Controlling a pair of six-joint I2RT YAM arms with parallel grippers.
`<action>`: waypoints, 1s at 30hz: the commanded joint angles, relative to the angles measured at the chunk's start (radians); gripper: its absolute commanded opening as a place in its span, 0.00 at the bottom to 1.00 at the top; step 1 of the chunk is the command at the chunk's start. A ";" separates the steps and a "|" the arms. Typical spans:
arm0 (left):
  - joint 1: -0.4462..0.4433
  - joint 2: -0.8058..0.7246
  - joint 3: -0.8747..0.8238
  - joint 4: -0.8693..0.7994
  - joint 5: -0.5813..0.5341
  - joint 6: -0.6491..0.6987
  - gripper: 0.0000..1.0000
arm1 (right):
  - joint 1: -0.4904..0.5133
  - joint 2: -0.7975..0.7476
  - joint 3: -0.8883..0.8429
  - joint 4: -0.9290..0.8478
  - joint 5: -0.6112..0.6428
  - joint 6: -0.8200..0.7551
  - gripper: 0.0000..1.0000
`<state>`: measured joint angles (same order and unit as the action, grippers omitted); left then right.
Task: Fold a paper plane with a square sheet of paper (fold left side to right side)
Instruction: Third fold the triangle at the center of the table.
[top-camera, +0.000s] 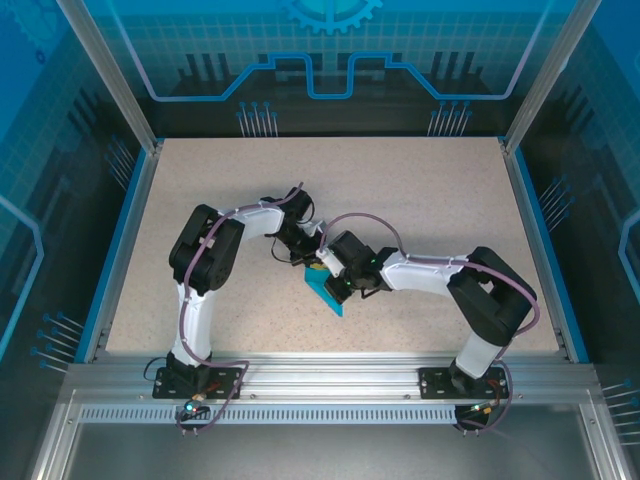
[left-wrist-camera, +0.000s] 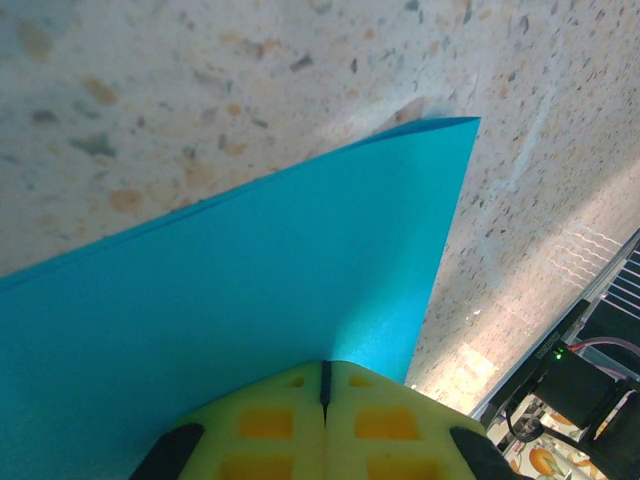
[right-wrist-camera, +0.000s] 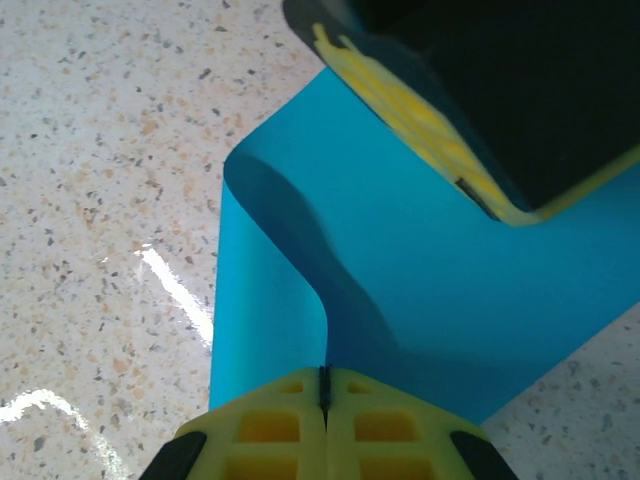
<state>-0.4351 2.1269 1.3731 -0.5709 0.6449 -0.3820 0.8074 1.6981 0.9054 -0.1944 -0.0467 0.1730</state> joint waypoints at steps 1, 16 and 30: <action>-0.020 0.059 -0.001 -0.036 -0.062 0.017 0.05 | -0.016 0.018 0.018 -0.019 0.025 0.019 0.00; -0.025 0.061 -0.001 -0.034 -0.060 0.011 0.05 | -0.024 0.041 0.023 -0.019 0.029 0.032 0.00; -0.027 0.068 0.001 -0.033 -0.062 0.011 0.05 | -0.024 0.028 0.027 -0.020 0.048 0.039 0.00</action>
<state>-0.4416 2.1311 1.3796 -0.5713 0.6449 -0.3824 0.7956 1.7287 0.9054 -0.1989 -0.0105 0.1997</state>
